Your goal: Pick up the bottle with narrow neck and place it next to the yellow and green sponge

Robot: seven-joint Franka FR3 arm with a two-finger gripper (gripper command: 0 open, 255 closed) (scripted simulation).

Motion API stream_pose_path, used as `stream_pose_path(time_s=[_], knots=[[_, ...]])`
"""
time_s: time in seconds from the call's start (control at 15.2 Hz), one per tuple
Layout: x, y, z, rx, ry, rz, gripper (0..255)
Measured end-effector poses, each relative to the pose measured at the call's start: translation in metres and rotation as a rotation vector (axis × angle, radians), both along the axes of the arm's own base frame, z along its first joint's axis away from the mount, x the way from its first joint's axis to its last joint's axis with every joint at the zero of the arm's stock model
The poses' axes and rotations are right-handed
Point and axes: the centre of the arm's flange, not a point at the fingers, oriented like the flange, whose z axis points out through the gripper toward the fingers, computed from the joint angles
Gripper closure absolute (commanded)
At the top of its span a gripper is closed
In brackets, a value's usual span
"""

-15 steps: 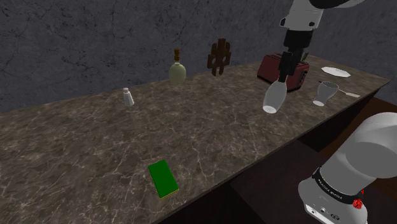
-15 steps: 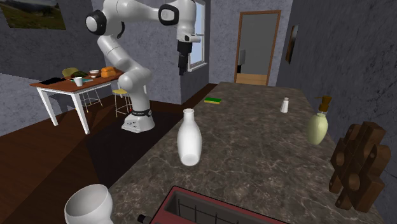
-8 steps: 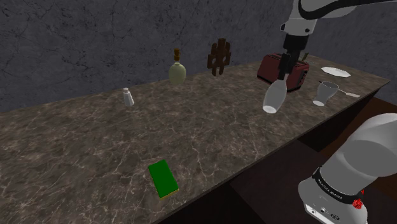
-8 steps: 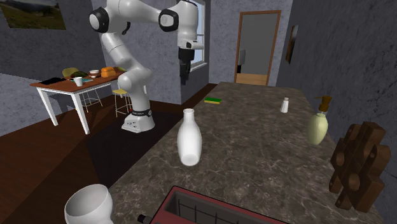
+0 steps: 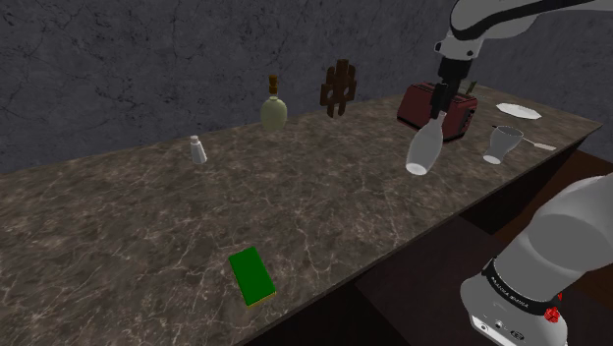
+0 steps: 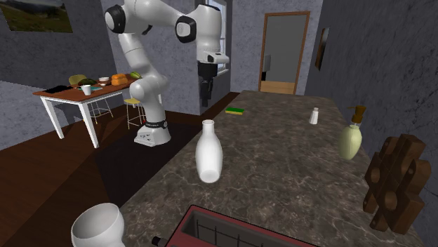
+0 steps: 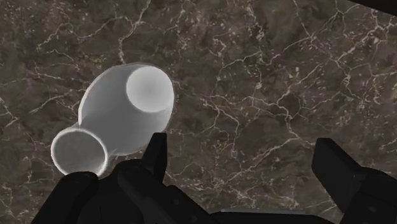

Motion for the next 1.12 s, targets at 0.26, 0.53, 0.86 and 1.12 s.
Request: stream_pose_path(time_s=[0.26,0.53,0.86,1.12], knots=[[0.018,-0.050,-0.011,-0.004,-0.015,-0.003,0],[0.037,-0.099,-0.026,-0.008,-0.030,-0.005,0],[0.038,-0.107,-0.050,-0.008,-0.033,-0.005,0],[0.039,-0.109,-0.068,-0.009,-0.033,-0.005,0]])
